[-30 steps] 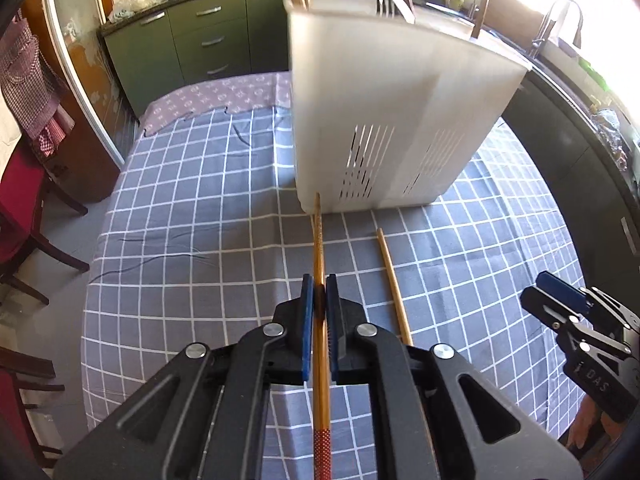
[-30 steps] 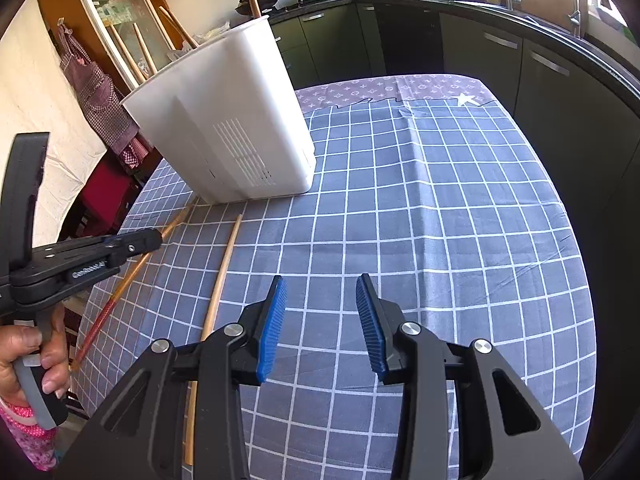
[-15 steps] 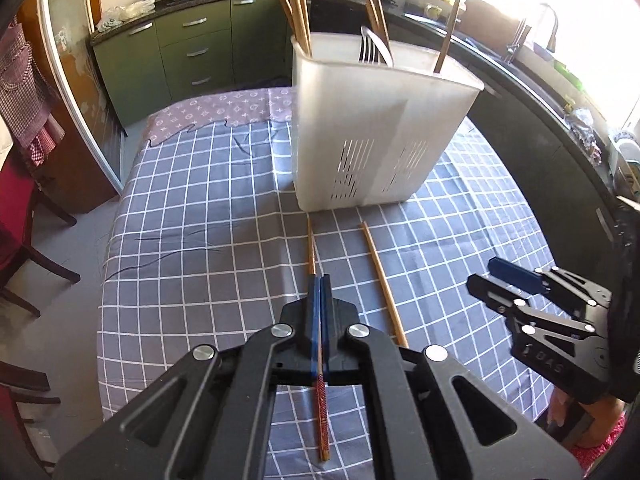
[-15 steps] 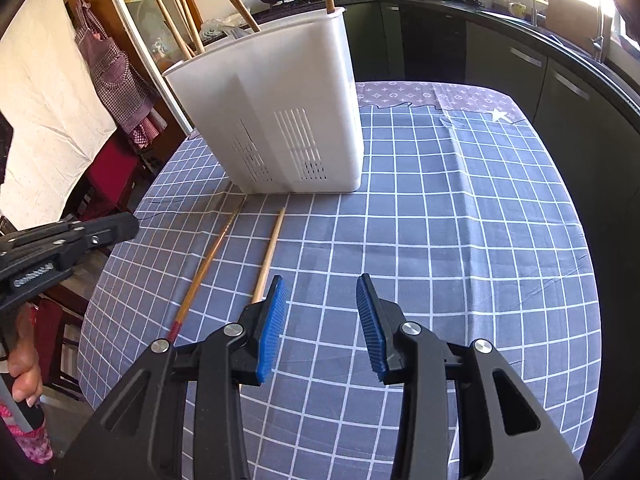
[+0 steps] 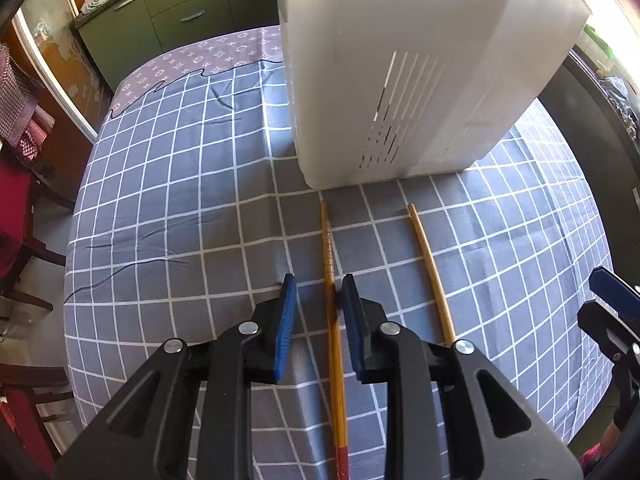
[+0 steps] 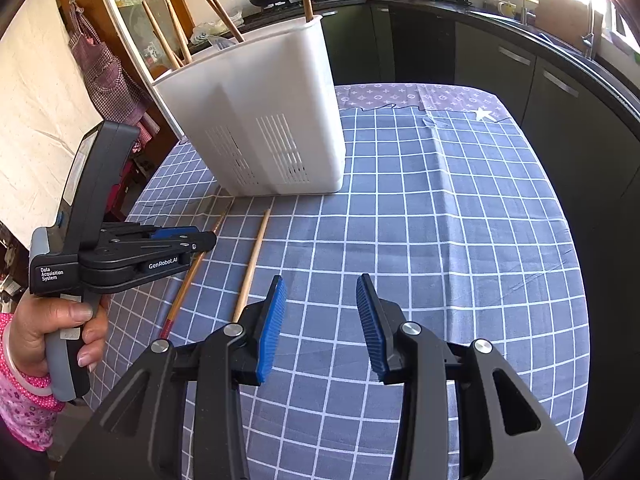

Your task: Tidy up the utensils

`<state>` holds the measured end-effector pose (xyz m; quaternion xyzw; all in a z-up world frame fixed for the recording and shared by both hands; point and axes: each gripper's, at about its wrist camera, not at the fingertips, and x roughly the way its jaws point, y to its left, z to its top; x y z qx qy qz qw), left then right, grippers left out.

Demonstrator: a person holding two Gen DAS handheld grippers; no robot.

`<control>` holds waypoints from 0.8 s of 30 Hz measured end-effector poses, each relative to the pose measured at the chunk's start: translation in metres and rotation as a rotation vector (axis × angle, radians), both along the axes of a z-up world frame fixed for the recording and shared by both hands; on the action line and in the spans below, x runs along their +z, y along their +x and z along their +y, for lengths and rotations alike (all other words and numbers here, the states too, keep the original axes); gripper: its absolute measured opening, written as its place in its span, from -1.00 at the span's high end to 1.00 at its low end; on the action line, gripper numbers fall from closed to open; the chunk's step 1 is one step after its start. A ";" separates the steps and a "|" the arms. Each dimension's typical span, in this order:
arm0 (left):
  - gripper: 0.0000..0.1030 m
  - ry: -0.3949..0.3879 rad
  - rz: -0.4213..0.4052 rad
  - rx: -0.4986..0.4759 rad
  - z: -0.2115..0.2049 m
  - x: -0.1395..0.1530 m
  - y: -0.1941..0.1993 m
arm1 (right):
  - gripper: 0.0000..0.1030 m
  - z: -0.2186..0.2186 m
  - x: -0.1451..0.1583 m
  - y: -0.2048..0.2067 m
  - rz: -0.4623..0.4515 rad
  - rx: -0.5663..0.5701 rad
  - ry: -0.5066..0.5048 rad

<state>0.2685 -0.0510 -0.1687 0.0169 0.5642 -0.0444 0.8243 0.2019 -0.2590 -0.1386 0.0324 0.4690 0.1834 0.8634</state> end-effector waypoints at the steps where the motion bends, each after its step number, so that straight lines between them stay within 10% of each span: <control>1: 0.56 0.007 0.000 -0.002 -0.001 0.000 0.000 | 0.28 0.000 -0.001 0.000 0.002 0.001 0.001; 12: 0.88 0.039 -0.006 -0.025 -0.017 0.004 -0.007 | 0.28 0.001 -0.007 0.000 0.014 0.000 0.001; 24: 0.89 -0.012 -0.263 -0.032 0.006 0.089 -0.065 | 0.28 0.036 -0.011 0.012 0.051 0.082 -0.045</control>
